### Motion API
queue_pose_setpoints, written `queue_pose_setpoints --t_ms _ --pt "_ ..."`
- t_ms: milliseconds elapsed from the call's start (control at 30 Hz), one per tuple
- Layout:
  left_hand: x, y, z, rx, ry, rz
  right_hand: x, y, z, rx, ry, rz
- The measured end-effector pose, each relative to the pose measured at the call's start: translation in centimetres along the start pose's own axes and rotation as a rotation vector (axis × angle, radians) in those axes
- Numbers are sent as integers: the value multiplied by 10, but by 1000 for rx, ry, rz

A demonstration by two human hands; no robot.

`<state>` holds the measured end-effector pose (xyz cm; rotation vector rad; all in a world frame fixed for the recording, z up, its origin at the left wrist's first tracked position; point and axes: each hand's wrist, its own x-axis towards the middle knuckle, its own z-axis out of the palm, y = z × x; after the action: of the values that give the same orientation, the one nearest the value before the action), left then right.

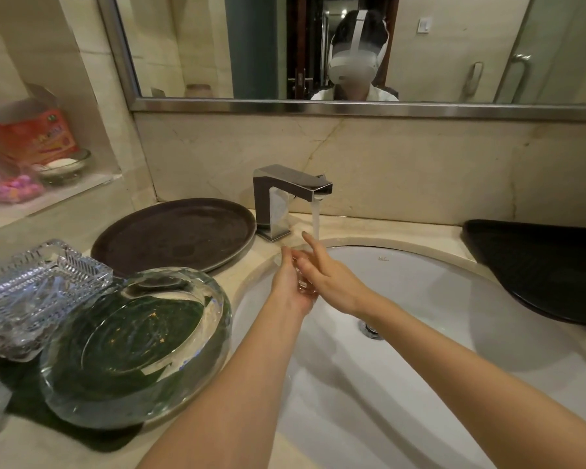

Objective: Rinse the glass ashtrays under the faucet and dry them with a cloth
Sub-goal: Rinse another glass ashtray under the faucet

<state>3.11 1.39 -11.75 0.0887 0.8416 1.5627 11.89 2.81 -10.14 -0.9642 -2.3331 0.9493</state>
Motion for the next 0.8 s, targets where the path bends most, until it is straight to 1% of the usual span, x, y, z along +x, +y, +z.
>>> queue_pose_setpoints --t_ms 67,100,133,167,233,333,400,433,500,567,667,733,800 --pt "1 -2 2 29 -30 21 3 8 -3 -226 -10 -29" --pt "-1 -2 4 91 -36 24 3 13 -6 -255 -7 -3" --pt "-2 -2 6 151 -43 31 4 18 -9 -213 5 38" --pt "-4 -1 7 186 -59 35 4 23 -12 -114 40 91" --pt "-3 -1 9 193 -60 27 2 33 -16 186 106 221" --pt "-2 -1 6 218 20 37 3 42 -20 692 31 414" --pt "-2 1 2 244 88 35 2 39 -23 951 -10 434" --pt "-3 3 1 272 127 48 1 36 -24 1027 -20 420" --pt "-3 4 1 361 224 102 0 32 -27 1144 -11 370" --pt "-5 2 2 429 289 137 0 34 -28 1201 19 312" --pt "-6 -2 5 556 287 124 1 35 -26 1227 52 271" --pt "-8 -4 8 598 261 68 2 35 -22 1239 57 282" --pt "-8 -4 9 606 275 2 2 33 -19 1221 60 295"
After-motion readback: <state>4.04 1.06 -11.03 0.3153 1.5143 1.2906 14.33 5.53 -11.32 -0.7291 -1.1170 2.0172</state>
